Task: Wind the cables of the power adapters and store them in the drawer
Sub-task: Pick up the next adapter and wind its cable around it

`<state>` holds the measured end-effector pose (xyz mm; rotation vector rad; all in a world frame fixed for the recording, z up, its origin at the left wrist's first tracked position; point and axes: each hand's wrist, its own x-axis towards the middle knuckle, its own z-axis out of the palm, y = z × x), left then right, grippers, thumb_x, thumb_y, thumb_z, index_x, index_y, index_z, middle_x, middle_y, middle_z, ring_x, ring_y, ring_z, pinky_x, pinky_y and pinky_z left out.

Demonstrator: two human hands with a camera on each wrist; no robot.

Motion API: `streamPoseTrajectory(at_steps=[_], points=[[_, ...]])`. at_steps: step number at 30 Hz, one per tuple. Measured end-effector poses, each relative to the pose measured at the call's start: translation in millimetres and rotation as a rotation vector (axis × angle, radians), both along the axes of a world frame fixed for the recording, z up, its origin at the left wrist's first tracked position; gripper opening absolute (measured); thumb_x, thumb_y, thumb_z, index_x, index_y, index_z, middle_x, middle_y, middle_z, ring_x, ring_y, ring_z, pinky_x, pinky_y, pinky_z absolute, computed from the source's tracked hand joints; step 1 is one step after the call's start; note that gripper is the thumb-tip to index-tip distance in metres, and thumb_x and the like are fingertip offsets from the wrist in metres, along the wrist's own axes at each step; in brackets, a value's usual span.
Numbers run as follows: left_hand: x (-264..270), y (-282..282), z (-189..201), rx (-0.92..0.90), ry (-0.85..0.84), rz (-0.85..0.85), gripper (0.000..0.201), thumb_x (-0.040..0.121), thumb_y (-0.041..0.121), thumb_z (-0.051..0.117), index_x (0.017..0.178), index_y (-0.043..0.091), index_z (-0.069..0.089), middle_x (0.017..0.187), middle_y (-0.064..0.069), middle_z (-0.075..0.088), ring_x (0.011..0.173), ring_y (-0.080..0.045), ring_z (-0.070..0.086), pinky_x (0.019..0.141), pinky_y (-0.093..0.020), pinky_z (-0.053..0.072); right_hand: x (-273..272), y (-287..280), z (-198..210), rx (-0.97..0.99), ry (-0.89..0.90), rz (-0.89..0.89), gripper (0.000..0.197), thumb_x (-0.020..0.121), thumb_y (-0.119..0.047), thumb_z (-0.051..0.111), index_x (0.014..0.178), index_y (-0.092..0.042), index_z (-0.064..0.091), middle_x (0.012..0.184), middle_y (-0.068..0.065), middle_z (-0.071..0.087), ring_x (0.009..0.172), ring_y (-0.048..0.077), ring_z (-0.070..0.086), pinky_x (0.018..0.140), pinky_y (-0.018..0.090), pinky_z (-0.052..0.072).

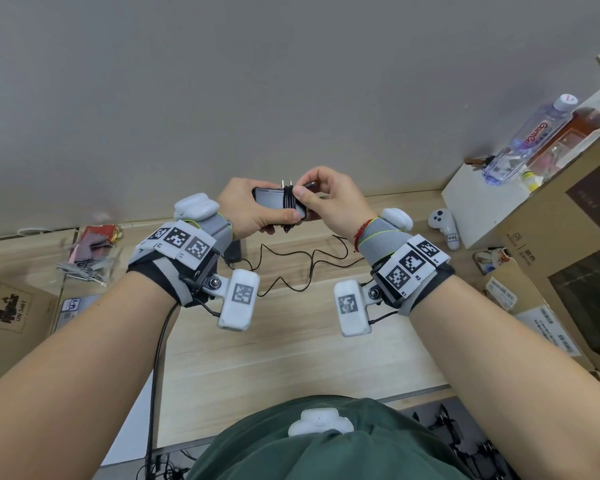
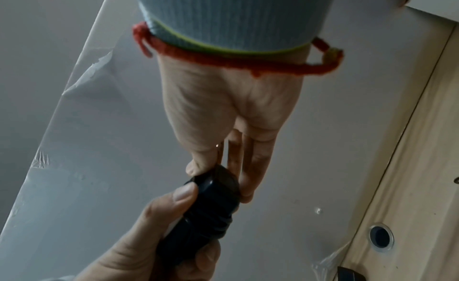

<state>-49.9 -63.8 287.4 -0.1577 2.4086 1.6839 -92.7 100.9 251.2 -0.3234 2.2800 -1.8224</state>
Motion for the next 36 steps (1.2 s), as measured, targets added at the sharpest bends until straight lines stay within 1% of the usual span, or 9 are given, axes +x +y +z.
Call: streamPoseTrajectory(at_steps=[7,13,15,20,23,26,29,32,36], points=[[-1,-6,-14,-0.062,-0.010,-0.055,0.050,0.062,0.017,0.092,0.106,0.009,0.070,0.075,-0.004,0.069,0.052,-0.012,0.061,0.053,-0.023,0.055,1,-2,-9,0.054,-0.043,-0.049,0.012,0.083,-0.026,0.069,0.075,-0.024,0.060,0.073,0.013,0.066,0.073,0.039,0.069,0.067,0.059,0.059],[-1,-8,-21,-0.038,-0.051,-0.090,0.052,0.062,0.020,0.092,0.108,0.010,0.070,0.077,-0.005,0.069,0.053,-0.010,0.061,0.052,-0.020,0.052,9,0,-15,0.020,-0.097,-0.100,0.016,0.091,-0.014,0.068,0.079,-0.016,0.058,0.073,0.014,0.062,0.064,0.028,0.061,0.064,0.045,0.059],[-2,-9,-23,-0.025,-0.056,-0.121,0.050,0.063,0.023,0.090,0.107,0.009,0.071,0.076,-0.005,0.068,0.050,-0.006,0.060,0.050,-0.016,0.049,11,0,-15,-0.025,-0.128,-0.095,0.016,0.092,-0.013,0.067,0.082,-0.014,0.055,0.073,0.016,0.058,0.063,0.027,0.054,0.065,0.050,0.056],[-1,-7,-37,-0.129,-0.086,-0.236,0.066,0.045,0.047,0.093,0.105,0.032,0.070,0.080,-0.001,0.072,0.059,-0.009,0.065,0.057,-0.026,0.056,21,4,-30,0.089,-0.135,-0.146,0.022,0.097,-0.029,0.058,0.078,-0.016,0.058,0.076,0.019,0.059,0.069,0.034,0.064,0.068,0.056,0.059],[1,-1,-48,-0.288,-0.039,-0.402,0.061,0.034,0.067,0.088,0.090,0.051,0.070,0.086,0.006,0.075,0.081,-0.017,0.069,0.078,-0.032,0.055,25,12,-42,0.235,-0.103,-0.282,0.036,0.102,-0.031,0.048,0.068,-0.021,0.055,0.063,0.004,0.058,0.052,0.019,0.062,0.053,0.036,0.054],[1,7,-62,-0.273,-0.026,-0.437,0.058,0.044,0.055,0.091,0.092,0.027,0.073,0.071,0.007,0.067,0.065,-0.012,0.059,0.061,-0.023,0.042,32,17,-49,0.143,-0.175,-0.343,0.038,0.105,-0.028,0.042,0.070,-0.017,0.051,0.065,0.005,0.052,0.049,0.012,0.049,0.050,0.025,0.042],[0,10,-77,-0.186,-0.075,-0.405,0.042,0.055,0.042,0.092,0.085,0.023,0.071,0.058,0.015,0.057,0.049,0.004,0.048,0.050,-0.008,0.034,46,23,-50,-0.048,-0.308,-0.388,0.037,0.107,-0.028,0.037,0.082,-0.007,0.054,0.069,0.010,0.054,0.055,0.019,0.054,0.050,0.027,0.052],[1,13,-94,-0.111,-0.137,-0.387,0.039,0.051,0.042,0.094,0.075,0.024,0.069,0.058,0.011,0.054,0.050,-0.005,0.045,0.052,-0.017,0.037,62,31,-56,-0.147,-0.386,-0.367,0.043,0.103,-0.035,0.046,0.104,0.006,0.059,0.085,0.016,0.060,0.062,0.019,0.063,0.062,0.030,0.059],[5,23,-108,-0.140,-0.141,-0.403,0.040,0.046,0.048,0.094,0.055,0.029,0.061,0.050,0.011,0.046,0.047,-0.011,0.041,0.049,-0.021,0.032,79,36,-68,-0.136,-0.335,-0.307,0.010,0.096,-0.010,0.061,0.090,-0.006,0.054,0.085,0.015,0.058,0.061,0.012,0.060,0.060,0.029,0.056]])
